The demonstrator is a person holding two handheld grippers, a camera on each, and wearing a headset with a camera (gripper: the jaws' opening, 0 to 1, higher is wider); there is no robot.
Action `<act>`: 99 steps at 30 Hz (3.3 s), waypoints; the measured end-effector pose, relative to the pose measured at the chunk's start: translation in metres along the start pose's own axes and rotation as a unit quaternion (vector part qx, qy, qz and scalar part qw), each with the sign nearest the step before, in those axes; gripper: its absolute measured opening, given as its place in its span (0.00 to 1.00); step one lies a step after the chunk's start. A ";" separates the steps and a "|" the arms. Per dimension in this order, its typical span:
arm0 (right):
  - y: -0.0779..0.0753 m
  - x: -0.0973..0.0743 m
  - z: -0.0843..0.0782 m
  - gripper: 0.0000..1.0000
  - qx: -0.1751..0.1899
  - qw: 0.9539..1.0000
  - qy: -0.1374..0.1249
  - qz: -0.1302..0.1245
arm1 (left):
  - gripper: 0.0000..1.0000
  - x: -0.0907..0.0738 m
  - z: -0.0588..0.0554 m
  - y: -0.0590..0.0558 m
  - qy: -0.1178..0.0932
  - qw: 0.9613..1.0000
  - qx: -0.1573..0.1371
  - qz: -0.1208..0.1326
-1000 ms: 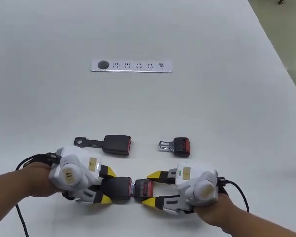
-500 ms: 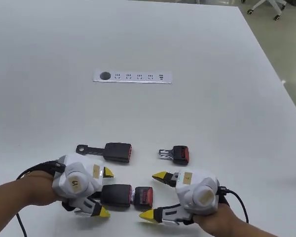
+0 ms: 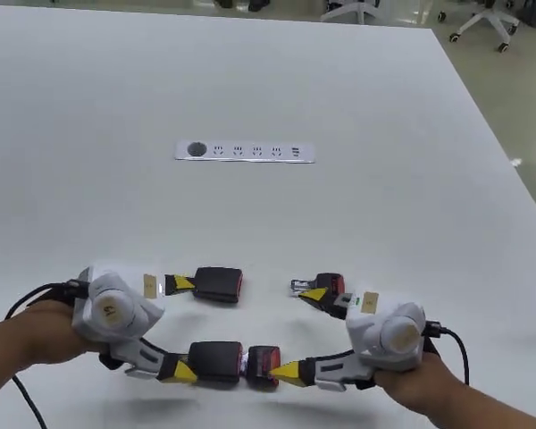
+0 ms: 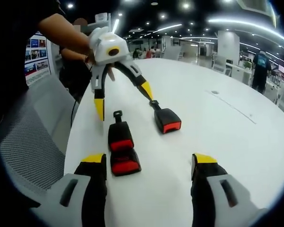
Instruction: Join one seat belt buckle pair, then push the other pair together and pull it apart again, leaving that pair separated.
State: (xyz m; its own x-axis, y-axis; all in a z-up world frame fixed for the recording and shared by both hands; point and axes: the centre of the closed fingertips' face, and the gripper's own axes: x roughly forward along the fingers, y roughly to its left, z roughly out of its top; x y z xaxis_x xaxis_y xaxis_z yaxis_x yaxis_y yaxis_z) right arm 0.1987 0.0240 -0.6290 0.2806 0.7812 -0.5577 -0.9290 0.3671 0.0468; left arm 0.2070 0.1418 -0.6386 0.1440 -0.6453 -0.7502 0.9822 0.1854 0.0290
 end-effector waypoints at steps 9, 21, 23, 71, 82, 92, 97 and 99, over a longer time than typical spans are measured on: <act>-0.045 -0.020 -0.007 0.79 -0.001 1.000 0.010 -0.016 | 0.79 -0.009 0.004 0.034 -0.005 1.000 -0.001 0.016; -0.083 -0.026 -0.027 0.80 0.011 0.999 0.038 -0.008 | 0.79 0.006 0.003 0.065 0.003 1.000 0.016 0.008; -0.089 -0.023 -0.033 0.79 0.009 0.999 0.042 -0.006 | 0.79 0.012 0.004 0.067 0.001 1.000 0.020 0.003; -0.108 -0.001 -0.071 0.34 -0.046 0.988 0.125 0.074 | 0.36 0.069 -0.010 0.071 0.010 0.999 0.020 -0.045; -0.103 0.002 -0.073 0.33 -0.050 0.986 0.135 0.079 | 0.35 0.071 -0.007 0.067 0.013 0.999 0.009 -0.039; -0.094 0.020 -0.064 0.33 -0.055 0.987 0.125 0.084 | 0.35 0.070 -0.005 0.067 0.017 0.999 -0.002 -0.037; -0.089 0.026 -0.058 0.33 -0.055 0.988 0.119 0.087 | 0.35 0.069 -0.004 0.067 0.025 0.999 -0.002 -0.039; -0.086 0.030 -0.055 0.33 -0.055 0.988 0.116 0.088 | 0.35 0.069 -0.004 0.067 0.026 0.999 -0.002 -0.039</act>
State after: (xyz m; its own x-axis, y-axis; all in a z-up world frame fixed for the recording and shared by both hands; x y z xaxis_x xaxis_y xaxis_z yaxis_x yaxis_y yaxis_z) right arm 0.2738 -0.0119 -0.6950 0.0606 0.6869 -0.7243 -0.9828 0.1677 0.0768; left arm 0.2827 0.1127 -0.6908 0.0602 -0.6187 -0.7833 0.9897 0.1393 -0.0340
